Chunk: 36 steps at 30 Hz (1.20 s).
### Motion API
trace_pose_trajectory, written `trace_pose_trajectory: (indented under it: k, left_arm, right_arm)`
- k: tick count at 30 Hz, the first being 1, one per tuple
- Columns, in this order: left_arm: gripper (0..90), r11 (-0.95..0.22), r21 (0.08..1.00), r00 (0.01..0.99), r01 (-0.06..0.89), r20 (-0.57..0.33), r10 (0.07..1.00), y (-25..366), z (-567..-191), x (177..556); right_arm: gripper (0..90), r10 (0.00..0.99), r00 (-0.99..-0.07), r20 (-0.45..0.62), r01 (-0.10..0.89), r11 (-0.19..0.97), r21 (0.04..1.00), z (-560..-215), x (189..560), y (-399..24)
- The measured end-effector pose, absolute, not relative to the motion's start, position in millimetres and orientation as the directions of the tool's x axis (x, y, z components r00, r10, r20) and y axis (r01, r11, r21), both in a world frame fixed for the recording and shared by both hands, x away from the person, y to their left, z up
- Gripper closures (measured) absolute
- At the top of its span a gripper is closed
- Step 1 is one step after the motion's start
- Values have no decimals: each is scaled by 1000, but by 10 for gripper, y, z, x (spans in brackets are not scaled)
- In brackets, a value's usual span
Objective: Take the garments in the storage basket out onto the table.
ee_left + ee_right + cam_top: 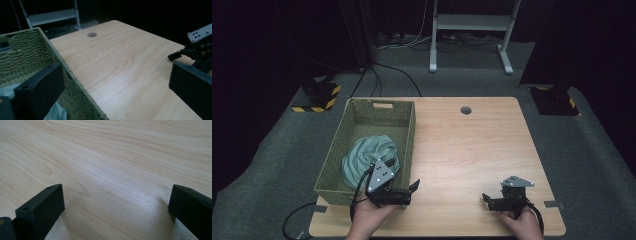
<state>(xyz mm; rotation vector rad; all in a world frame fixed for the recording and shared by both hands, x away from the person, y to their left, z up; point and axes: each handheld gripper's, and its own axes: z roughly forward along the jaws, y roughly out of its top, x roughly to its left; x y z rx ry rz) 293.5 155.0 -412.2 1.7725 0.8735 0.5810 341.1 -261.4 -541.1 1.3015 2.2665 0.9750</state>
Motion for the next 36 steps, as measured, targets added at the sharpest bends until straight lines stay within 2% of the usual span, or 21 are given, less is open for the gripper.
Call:
trace_pose_trajectory:
  k: [21,36]
  left_arm:
    - [8,-126,952,503,280,-34,864,2044,-4024,2953]
    - [7,-112,950,453,290,-34,891,2207,-4044,2972]
  right_arm:
    - [0,855,-517,36,614,341,712,-5412,3412,-2616]
    - [1,856,-516,40,615,337,713,-5411,3411,-2619]
